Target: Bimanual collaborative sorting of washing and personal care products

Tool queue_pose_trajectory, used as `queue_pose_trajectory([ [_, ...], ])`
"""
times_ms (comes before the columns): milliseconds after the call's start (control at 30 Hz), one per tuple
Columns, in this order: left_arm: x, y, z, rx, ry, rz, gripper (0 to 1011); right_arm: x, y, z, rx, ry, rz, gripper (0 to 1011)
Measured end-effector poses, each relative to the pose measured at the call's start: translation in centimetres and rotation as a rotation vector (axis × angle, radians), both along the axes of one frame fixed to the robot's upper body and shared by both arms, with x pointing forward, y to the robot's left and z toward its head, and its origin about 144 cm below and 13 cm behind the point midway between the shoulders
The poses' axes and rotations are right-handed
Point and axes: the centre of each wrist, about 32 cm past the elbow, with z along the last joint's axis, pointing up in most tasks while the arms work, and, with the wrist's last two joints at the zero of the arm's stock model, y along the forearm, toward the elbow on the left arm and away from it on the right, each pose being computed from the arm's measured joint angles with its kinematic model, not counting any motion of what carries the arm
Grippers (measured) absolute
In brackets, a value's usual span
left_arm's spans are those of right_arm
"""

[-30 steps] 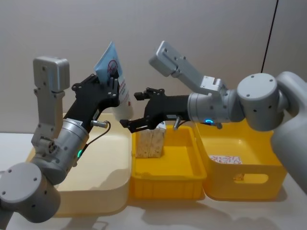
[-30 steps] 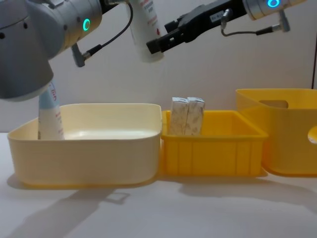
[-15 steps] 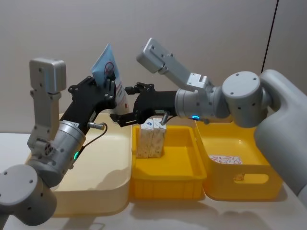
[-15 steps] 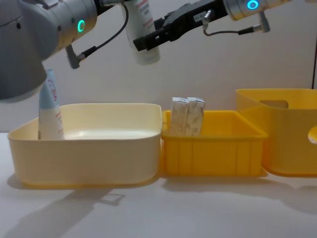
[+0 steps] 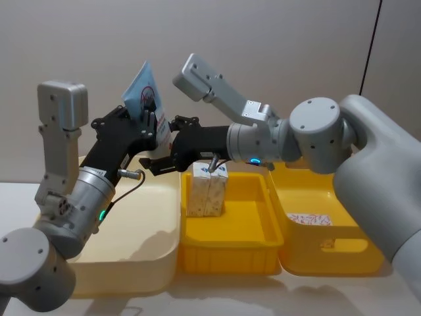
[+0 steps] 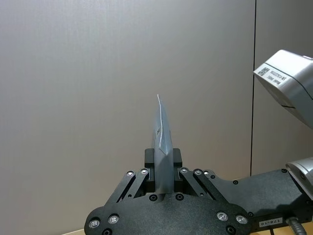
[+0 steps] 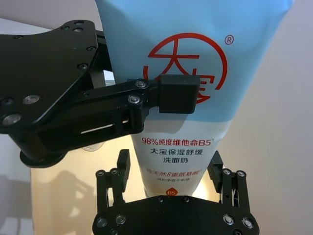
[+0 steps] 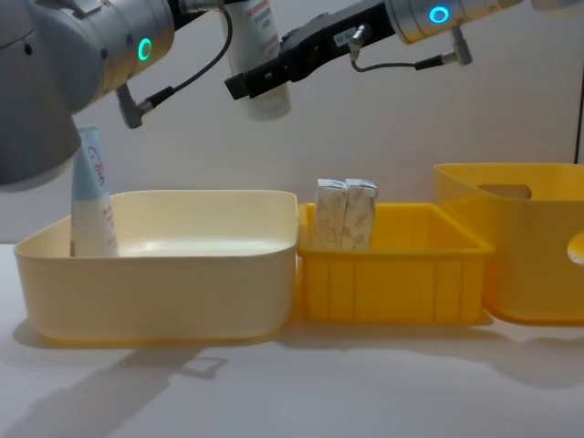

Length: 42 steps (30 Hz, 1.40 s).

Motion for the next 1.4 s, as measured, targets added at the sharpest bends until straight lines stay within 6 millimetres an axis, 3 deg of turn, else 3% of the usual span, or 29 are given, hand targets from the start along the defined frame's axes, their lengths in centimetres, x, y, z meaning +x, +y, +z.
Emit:
queue_pose_trajectory([
  [233, -0.03, 0.04, -0.03, -0.001, 0.0, 0.001, 190, 0.14, 0.35, -0.03, -0.001, 0.005, 0.006, 857],
  [367, -0.04, 0.06, -0.04, -0.001, 0.0, 0.002, 189, 0.18, 0.47, -0.06, -0.001, 0.007, 0.009, 710],
  [533, -0.05, 0.06, -0.05, -0.001, 0.0, 0.002, 189, 0.23, 0.57, -0.07, -0.001, 0.009, 0.01, 654],
  [1400, -0.07, 0.07, -0.07, -0.001, 0.0, 0.002, 189, 0.3, 0.72, -0.1, -0.002, 0.011, 0.013, 596],
])
